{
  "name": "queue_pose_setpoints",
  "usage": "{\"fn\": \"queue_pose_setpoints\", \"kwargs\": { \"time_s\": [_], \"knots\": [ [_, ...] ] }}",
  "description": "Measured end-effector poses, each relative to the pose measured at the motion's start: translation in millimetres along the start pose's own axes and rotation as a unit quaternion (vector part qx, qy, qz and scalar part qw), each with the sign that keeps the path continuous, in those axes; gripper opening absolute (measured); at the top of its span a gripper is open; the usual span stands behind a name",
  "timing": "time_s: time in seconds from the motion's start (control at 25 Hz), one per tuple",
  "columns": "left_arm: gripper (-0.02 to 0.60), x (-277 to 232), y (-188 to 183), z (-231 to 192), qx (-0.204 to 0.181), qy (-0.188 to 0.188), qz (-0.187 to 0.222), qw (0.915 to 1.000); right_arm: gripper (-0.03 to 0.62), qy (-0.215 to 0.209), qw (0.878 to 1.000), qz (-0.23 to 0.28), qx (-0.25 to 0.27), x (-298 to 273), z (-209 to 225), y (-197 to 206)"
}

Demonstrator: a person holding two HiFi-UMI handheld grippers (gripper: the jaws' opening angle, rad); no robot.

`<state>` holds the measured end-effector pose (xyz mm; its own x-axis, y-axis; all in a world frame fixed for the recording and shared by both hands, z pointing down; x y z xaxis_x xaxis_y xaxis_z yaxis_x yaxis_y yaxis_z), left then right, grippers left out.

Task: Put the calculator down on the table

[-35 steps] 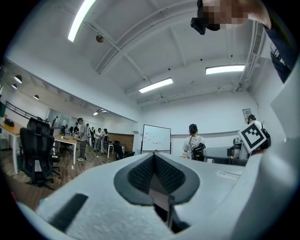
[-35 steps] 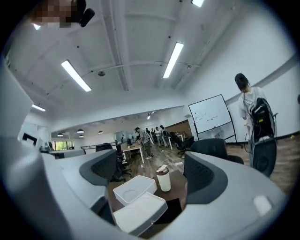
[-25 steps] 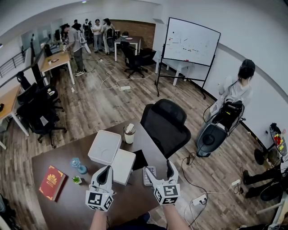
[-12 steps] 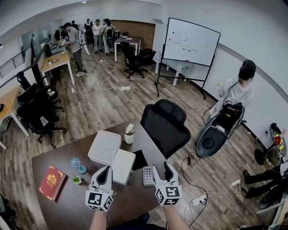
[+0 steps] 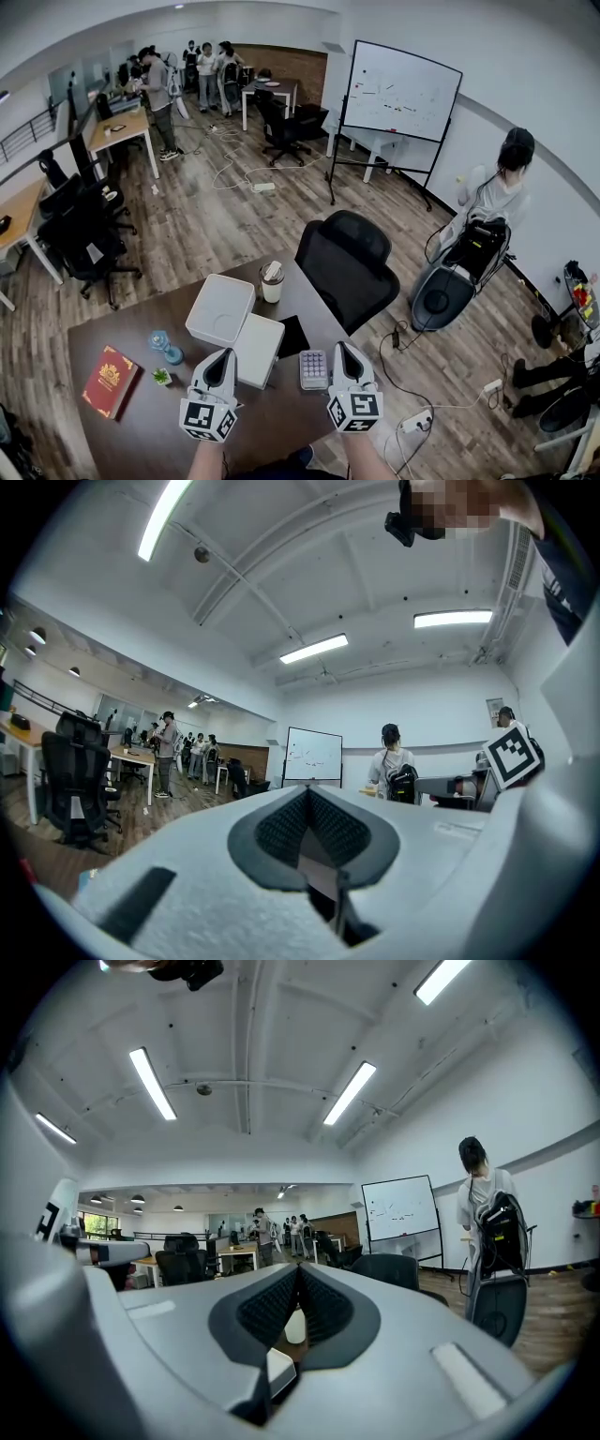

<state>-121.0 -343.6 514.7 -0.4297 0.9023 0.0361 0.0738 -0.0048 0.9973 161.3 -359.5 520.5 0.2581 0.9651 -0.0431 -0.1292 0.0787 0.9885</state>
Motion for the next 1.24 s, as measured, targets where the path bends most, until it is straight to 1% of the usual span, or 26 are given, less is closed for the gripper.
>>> {"fn": "queue_pose_setpoints", "kwargs": {
  "time_s": [0.16,0.28,0.96,1.08,1.24],
  "knots": [
    [-0.005,-1.5,-1.9,-0.5,-0.002,-0.001,0.002,1.0000,0.006,0.004,1.000,-0.014,-0.003,-2.2,1.0,1.5],
    [-0.005,-2.2,-0.5,0.0,-0.005,0.001,-0.001,1.0000,0.006,0.015,1.000,-0.013,0.015,-0.2,2.6,0.9],
    [-0.005,-2.2,-1.6,-0.7,-0.002,-0.003,0.001,1.0000,0.006,0.009,1.000,-0.004,0.023,-2.3,2.4,-8.5],
    [-0.005,-1.5,-0.9,-0.5,0.000,-0.002,0.001,1.0000,0.006,0.008,1.000,-0.006,0.025,-2.2,3.1,-5.8],
    [-0.005,2.5,0.9,0.3,0.001,0.000,0.001,1.0000,0.006,0.010,1.000,-0.012,0.016,0.6,5.2,3.0]
  ]
}}
Point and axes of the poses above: the fingertips, and each gripper's own axes: x backward along the fingers, z to its right, y out of its underside, the point moved 7 cm from there along x, backward along the fingers, and after that the axes turned 2 degrees about -x, right-handed, at the moved point
